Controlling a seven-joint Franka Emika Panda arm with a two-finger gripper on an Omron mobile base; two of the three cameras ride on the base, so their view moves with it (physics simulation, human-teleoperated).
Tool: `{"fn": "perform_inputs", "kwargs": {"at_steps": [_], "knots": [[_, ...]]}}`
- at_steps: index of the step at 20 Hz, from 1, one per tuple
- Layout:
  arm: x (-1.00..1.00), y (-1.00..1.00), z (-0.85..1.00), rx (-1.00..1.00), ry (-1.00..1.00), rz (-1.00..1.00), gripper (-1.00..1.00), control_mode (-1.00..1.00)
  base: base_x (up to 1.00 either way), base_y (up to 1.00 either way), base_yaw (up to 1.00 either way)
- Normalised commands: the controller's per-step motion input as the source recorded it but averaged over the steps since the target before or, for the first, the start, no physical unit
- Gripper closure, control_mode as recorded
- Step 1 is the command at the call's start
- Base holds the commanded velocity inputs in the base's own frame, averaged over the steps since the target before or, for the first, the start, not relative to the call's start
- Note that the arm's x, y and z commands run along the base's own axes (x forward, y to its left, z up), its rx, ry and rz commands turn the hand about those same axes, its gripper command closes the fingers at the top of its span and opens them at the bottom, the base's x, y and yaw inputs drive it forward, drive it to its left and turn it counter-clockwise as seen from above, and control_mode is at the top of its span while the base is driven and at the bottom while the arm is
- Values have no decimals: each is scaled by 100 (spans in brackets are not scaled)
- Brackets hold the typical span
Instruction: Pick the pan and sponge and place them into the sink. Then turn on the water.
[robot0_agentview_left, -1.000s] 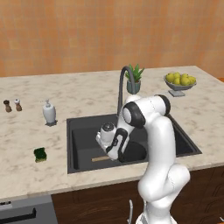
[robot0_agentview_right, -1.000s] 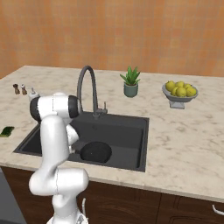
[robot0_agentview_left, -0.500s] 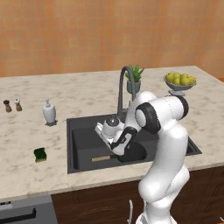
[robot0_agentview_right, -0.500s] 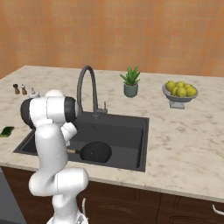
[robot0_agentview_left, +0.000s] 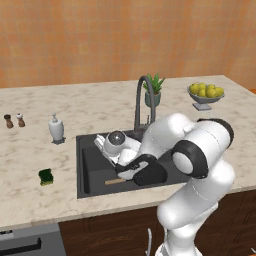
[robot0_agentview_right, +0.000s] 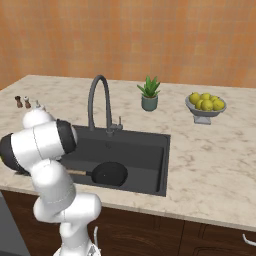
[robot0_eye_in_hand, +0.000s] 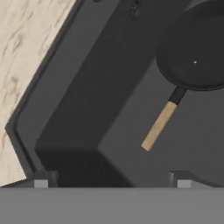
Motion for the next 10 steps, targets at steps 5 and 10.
{"fn": "perform_inputs", "kwargs": {"at_steps": [5, 10], "knots": [[-37, 11, 100, 3, 0, 2, -100, -100, 0, 0, 0], [-20, 0, 100, 9, 17, 16, -100, -100, 0, 0, 0]]}}
